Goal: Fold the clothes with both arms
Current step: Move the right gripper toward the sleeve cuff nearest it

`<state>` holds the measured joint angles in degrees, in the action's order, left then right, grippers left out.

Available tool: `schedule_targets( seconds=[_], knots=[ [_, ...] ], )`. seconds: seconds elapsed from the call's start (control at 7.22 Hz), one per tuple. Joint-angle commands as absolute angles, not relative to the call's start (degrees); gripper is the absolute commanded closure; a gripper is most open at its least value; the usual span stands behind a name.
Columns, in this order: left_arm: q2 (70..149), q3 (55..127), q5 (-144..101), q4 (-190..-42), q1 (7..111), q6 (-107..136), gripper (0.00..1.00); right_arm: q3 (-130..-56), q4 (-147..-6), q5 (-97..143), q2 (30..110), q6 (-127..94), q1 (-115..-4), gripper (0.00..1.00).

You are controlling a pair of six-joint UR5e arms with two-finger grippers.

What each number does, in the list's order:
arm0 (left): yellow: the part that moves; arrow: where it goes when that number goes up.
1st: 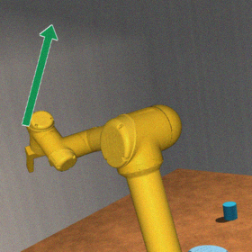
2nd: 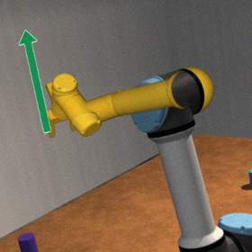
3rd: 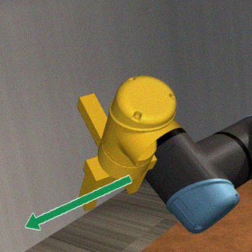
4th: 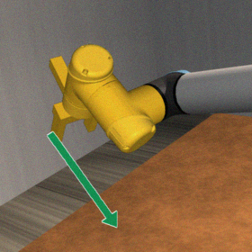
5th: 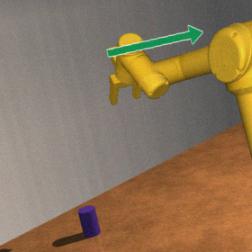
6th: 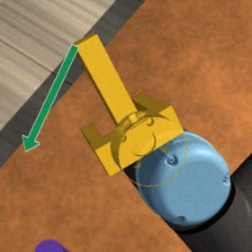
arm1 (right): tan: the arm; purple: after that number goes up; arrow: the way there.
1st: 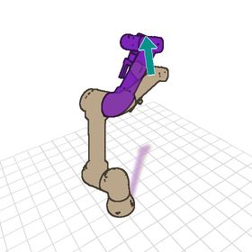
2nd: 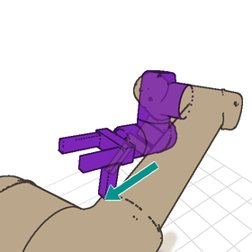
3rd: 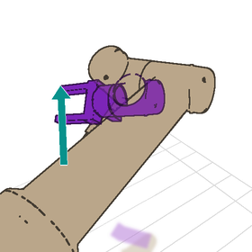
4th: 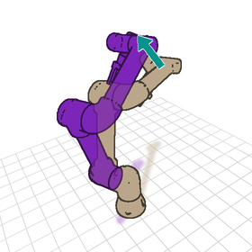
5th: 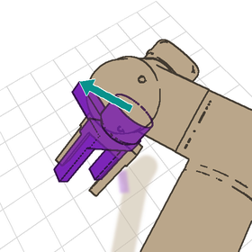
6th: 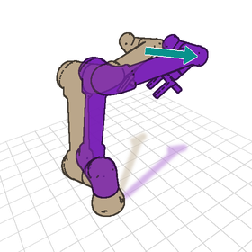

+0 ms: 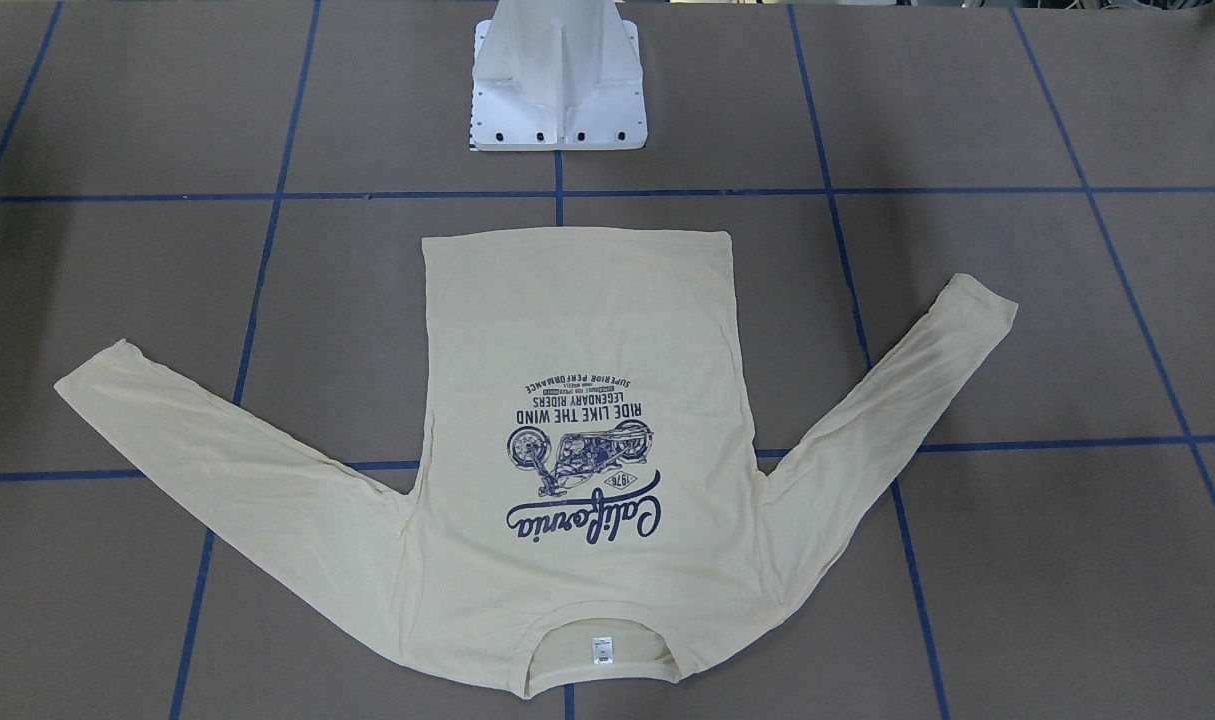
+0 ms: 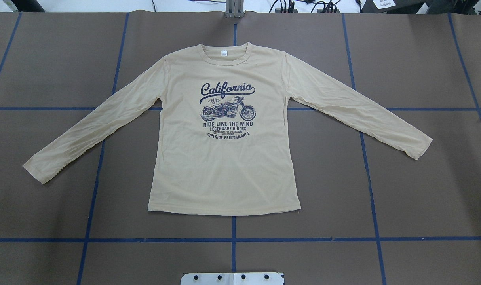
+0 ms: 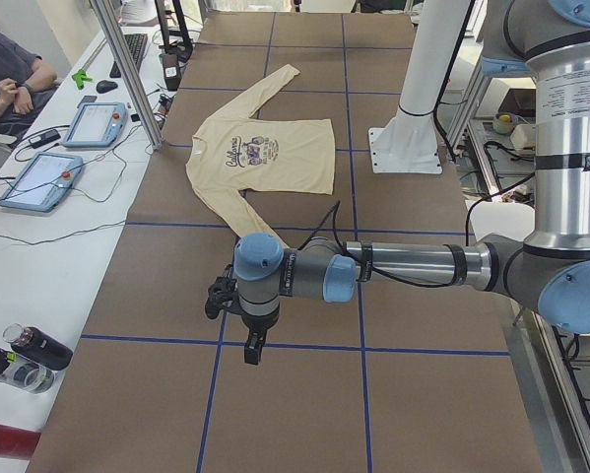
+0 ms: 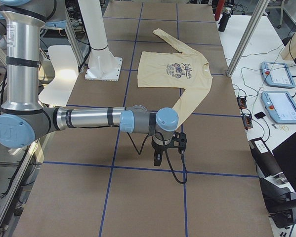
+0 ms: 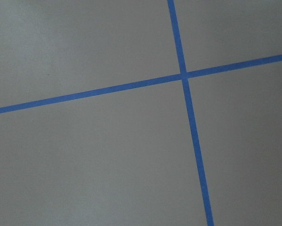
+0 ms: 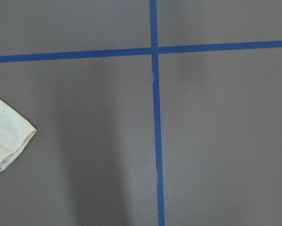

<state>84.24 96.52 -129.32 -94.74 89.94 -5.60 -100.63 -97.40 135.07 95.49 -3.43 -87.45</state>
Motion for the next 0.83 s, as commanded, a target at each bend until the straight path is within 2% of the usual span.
schedule_targets(
  seconds=[0.0, 0.28, 0.69],
  knots=[
    [84.3, 96.9, -129.5, -94.7, 90.0, -5.5, 0.01, -101.0, -97.4, 135.1, 95.4, -3.3, -87.5, 0.00],
    [84.3, 97.1, -129.6, -94.7, 90.0, -5.5, 0.01, -100.7, -97.4, 135.2, 95.4, -3.4, -87.5, 0.00],
    [90.2, 98.2, -129.8, -94.6, 89.8, -4.9, 0.01, -101.1, -97.3, 135.2, 92.3, -4.2, -87.4, 0.00]
  ],
)
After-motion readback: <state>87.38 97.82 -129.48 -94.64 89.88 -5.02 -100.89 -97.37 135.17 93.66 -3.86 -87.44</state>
